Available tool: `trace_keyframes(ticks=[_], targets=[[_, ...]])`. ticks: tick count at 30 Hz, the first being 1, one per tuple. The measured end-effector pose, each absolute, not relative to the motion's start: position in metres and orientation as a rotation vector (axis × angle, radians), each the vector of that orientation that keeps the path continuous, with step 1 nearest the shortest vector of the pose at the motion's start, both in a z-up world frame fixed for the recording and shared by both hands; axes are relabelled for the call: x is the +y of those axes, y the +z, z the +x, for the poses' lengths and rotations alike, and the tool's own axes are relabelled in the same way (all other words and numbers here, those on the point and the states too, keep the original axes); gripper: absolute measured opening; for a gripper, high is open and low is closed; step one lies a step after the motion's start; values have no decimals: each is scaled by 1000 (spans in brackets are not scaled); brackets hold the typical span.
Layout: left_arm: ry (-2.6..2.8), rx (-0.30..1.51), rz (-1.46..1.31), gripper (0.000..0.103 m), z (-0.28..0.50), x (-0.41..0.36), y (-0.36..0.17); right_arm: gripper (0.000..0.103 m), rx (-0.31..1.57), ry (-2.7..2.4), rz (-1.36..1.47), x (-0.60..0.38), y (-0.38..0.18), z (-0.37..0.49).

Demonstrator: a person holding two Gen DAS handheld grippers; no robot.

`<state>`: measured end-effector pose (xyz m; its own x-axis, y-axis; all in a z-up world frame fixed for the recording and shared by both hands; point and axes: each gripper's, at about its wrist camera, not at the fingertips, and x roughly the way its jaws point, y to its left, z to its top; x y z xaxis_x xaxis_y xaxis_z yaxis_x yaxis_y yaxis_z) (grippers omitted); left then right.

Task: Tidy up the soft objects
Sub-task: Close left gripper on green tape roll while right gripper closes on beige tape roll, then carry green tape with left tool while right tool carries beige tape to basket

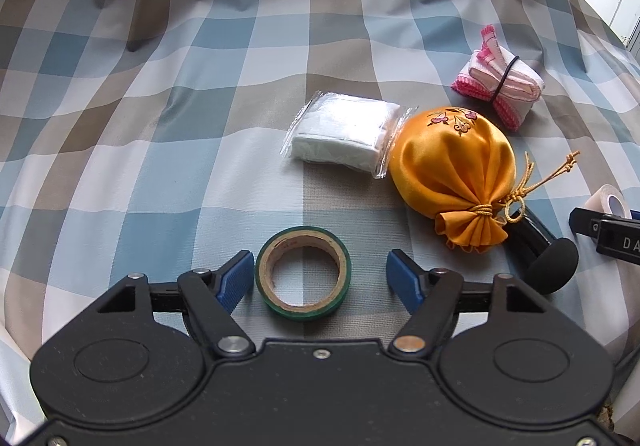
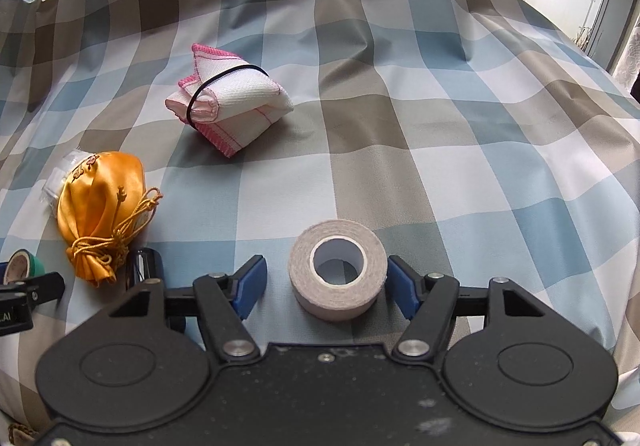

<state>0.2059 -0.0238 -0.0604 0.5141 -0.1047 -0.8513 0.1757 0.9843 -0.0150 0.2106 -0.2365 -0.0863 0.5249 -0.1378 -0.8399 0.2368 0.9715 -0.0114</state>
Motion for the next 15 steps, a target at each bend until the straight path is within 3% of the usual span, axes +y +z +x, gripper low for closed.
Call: trace_keyframes(ticks=[2,15], targets=[[-176,1005,74,47,205,-23,-58,48,988,-231,108,-236,-85,208],[-161,1028,-15,47,175,-5,-30,48,961,-197,155,-227,-46,165]])
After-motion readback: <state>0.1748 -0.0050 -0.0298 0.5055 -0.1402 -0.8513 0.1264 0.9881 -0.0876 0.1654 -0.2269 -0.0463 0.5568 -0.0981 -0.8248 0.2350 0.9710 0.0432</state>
